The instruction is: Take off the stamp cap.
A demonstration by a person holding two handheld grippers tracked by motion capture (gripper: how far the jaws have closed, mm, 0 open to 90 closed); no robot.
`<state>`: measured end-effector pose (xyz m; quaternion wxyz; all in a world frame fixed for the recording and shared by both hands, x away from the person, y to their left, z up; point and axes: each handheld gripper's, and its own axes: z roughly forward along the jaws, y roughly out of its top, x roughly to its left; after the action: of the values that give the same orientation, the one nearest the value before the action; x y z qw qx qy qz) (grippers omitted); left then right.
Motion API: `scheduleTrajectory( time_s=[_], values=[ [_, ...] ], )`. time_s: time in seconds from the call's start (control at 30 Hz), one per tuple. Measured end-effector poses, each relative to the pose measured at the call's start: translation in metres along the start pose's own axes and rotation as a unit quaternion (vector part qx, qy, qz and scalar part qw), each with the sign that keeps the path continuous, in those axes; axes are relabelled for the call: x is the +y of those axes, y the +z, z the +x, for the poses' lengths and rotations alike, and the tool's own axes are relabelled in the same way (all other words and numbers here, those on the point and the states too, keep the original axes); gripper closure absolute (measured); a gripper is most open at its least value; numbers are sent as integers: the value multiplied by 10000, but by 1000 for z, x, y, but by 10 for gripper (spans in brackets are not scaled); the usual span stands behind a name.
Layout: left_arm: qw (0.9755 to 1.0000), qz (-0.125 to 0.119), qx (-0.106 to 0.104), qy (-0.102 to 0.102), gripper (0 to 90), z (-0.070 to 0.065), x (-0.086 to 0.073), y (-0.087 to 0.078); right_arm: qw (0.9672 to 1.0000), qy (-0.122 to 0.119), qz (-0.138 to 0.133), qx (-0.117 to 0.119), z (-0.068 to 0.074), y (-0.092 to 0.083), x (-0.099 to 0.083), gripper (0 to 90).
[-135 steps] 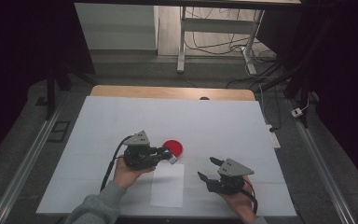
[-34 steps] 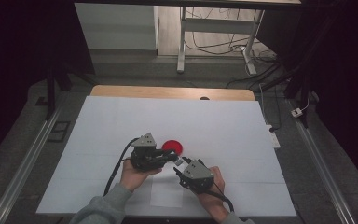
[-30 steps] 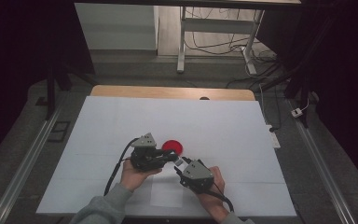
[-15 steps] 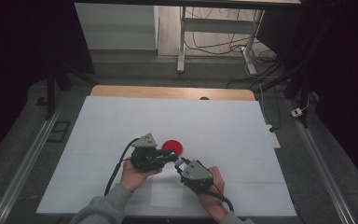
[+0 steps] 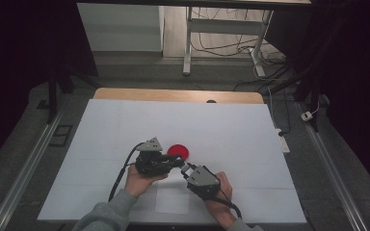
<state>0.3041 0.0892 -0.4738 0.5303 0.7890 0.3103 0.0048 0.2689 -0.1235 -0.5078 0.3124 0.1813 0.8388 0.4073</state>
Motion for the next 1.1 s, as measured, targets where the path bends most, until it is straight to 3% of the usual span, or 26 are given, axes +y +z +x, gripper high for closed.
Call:
scheduleTrajectory(
  time_s=[0.13, 0.5, 1.1],
  values=[
    [9999, 83, -58, 29, 708, -1, -1, 3, 10000, 8, -32, 10, -1, -1, 1, 655],
    [9997, 102, 170, 130, 752, -5, -1, 4, 10000, 32, -66, 63, -2, -1, 0, 657],
    [9998, 91, 162, 49, 753, -4, -2, 3, 9998, -88, -62, 170, -5, -2, -1, 661]
  ],
)
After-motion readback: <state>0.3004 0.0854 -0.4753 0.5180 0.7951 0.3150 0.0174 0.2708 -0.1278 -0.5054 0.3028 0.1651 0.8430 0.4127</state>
